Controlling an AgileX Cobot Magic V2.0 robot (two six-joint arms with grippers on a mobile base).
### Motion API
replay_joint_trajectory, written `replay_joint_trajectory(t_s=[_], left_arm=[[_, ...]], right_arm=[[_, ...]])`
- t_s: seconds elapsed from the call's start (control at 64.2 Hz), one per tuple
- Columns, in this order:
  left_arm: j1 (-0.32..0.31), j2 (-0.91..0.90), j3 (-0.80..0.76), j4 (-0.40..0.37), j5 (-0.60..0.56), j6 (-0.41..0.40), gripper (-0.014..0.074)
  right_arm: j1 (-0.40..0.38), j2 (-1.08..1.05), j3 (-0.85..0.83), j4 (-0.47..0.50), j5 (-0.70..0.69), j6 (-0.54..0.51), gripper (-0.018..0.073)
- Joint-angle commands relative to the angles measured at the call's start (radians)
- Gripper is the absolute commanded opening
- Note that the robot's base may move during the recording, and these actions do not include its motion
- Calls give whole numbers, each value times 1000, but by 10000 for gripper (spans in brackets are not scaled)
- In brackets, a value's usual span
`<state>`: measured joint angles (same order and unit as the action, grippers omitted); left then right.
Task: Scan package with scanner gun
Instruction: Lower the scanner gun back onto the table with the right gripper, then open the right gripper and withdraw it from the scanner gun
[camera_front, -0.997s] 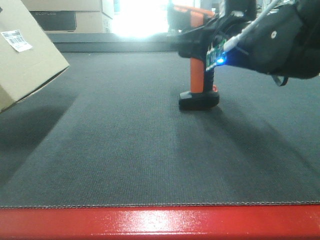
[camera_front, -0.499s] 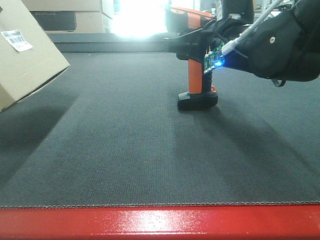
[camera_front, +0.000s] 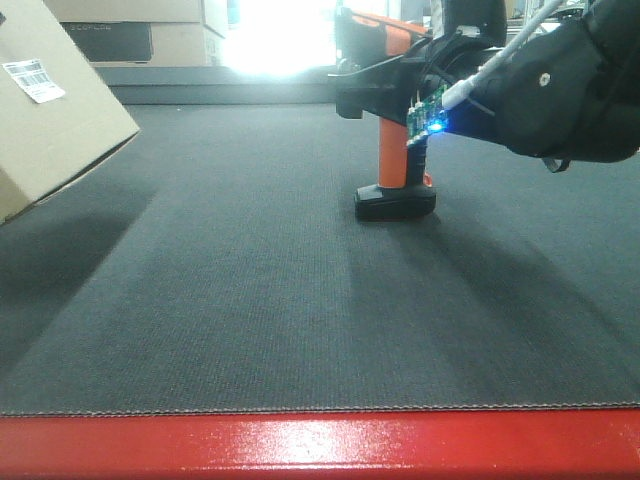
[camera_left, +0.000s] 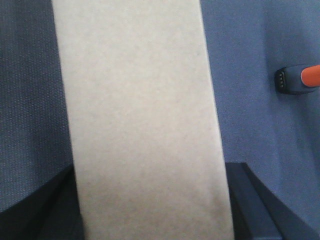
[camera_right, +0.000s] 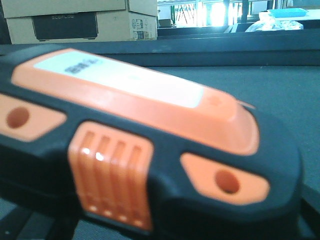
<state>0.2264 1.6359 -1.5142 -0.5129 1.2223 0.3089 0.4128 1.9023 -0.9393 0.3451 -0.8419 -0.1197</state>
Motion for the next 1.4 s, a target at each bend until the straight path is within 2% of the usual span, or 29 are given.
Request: replay_joint_trajectory(t_s=[0.0, 0.296, 0.779, 1.029, 1.262, 1.34, 1.387], left_arm=[[-4, -14, -1, -24, -1, -6, -111], [-4, -14, -1, -24, -1, -6, -111], [-4, -14, -1, -23, -1, 0, -111], [-4, -14, -68, 76, -1, 1, -111], [-4, -14, -141, 253, -1, -6, -111], [-4, -12, -141, 309, -16, -6, -111], [-4, -8, -141, 340, -24, -6, -111]], right_arm=[[-2, -6, -5, -11, -33, 2, 524], [-2, -6, -5, 89, 32, 0, 524], [-2, -106, 15, 87, 238, -2, 524], [-2, -218, 129, 87, 254, -2, 524], [-2, -352, 233, 87, 334, -2, 512], [-2, -412, 256, 75, 391, -2, 466], [-2, -455, 268, 68, 426, -2, 405]])
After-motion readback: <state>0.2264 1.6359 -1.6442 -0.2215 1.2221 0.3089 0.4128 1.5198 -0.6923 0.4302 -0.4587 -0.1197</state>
